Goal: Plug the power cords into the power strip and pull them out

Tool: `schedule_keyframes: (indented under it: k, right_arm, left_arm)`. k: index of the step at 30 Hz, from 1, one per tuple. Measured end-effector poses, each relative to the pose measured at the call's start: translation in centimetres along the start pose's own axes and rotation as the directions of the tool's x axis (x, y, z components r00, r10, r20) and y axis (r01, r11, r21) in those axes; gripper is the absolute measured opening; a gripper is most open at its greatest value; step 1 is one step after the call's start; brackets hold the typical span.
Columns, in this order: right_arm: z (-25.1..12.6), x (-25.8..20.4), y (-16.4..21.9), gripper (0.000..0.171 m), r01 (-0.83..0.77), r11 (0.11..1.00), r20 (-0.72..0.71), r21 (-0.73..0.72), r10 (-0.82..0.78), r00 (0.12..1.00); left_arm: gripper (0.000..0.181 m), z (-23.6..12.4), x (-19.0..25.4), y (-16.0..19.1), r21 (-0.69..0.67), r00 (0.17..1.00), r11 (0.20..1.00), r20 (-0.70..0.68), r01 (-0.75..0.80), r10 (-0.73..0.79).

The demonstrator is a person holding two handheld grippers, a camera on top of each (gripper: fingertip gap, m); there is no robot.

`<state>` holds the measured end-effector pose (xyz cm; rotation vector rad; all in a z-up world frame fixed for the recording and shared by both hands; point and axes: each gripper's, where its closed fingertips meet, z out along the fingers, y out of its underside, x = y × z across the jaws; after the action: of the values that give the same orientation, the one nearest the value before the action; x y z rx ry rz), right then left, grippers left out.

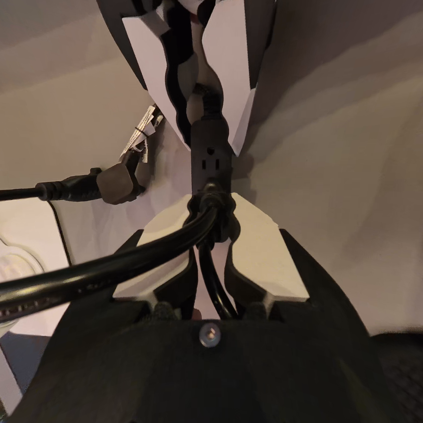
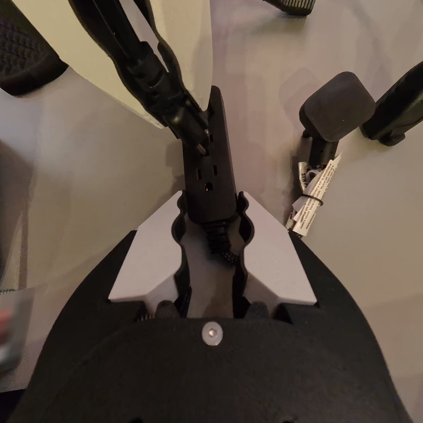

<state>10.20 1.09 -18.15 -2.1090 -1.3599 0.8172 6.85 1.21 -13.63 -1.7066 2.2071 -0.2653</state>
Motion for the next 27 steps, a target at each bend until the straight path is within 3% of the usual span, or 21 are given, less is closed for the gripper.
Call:
schedule_keyframes:
  k: [9, 27]
  right_arm:
    - [0.00, -0.03, -0.05, 0.043, -0.005, 1.000, 0.006, -0.001, 0.005, 1.000]
    - [-0.03, -0.09, -0.04, 0.043, -0.004, 1.000, 0.000, -0.005, 0.004, 1.000]
  left_arm:
    - [0.023, 0.24, -0.13, 0.54, 0.060, 0.999, 0.997, -0.013, 0.039, -0.038]
    - [0.024, 0.76, -0.06, 0.64, 0.049, 0.998, 0.999, 0.057, -0.003, 0.000]
